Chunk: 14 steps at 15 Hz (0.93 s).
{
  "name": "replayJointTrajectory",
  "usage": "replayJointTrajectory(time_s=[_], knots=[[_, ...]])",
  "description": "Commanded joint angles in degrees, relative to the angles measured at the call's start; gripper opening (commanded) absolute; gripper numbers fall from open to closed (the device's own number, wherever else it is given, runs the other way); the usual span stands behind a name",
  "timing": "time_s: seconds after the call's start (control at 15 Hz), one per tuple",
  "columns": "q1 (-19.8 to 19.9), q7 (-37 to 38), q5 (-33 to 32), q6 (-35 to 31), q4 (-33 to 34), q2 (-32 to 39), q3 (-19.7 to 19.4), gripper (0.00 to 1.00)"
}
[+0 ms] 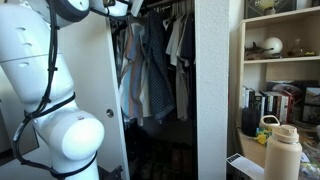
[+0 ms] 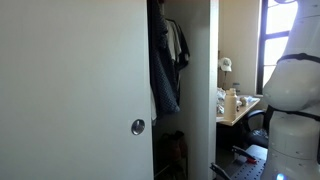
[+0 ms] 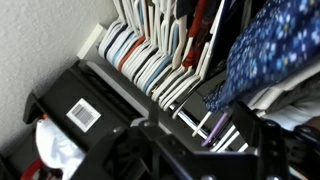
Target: Move the hanger with the black and white shirt to the right
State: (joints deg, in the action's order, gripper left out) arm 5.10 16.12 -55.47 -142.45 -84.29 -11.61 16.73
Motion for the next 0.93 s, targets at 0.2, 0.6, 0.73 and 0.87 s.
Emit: replayJointTrajectory(time_s=[0.2, 0.6, 0.73, 0.87], knots=[[-7.1, -4.2, 5.7, 13.4, -7.9, -17.0, -2.2, 1.00], [-12.4, -10.5, 16.2, 21.6, -13.6, -31.2, -2.6, 1.00], [-13.3, -11.5, 20.3, 23.7, -15.6, -35.4, -2.5, 1.00], [-13.2, -11.9, 23.7, 25.3, -17.4, -39.2, -2.2, 1.00]])
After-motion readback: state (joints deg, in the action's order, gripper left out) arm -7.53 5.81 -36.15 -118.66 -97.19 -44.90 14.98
